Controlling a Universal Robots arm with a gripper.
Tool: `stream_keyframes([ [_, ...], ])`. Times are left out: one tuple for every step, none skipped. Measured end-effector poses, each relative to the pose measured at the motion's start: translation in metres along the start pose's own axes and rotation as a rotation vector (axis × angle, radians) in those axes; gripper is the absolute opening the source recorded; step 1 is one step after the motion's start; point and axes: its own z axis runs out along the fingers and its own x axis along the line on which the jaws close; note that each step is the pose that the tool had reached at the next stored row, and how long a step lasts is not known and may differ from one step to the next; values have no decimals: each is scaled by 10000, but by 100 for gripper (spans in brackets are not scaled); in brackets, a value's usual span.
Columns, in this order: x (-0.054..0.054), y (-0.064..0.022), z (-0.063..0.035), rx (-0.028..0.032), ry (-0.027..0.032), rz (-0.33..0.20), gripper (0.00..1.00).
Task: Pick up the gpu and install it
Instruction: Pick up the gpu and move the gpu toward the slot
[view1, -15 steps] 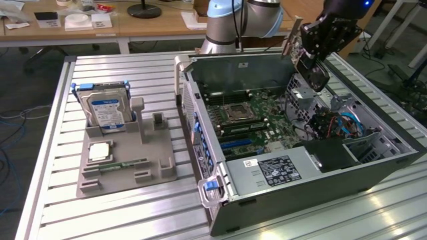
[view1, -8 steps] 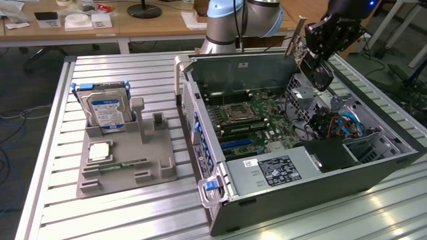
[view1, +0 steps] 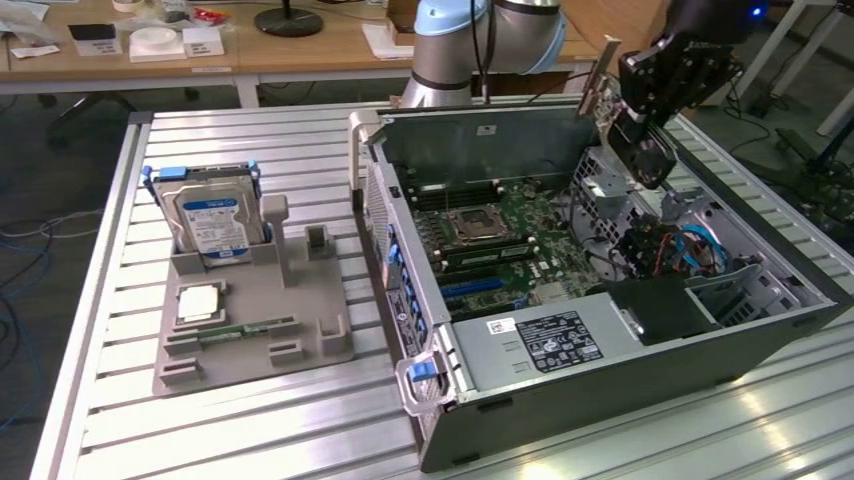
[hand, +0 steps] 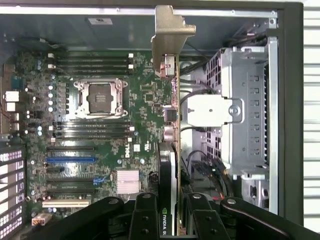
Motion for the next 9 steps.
stream_keyframes([
  [0, -16, 0, 1, 0, 1, 27],
  [0, -28, 4, 1, 0, 2, 27],
  [0, -36, 9, 0, 0, 1, 27],
  [-1, -43, 14, -1, -1, 1, 27],
  [-1, -46, 18, -1, -1, 0, 27],
  [-1, -47, 21, 3, 0, 0, 27],
  [-1, -48, 29, 3, 0, 0, 27],
  [-1, -48, 35, 1, 0, 0, 27],
  [-1, -49, 36, 1, 0, 0, 27],
])
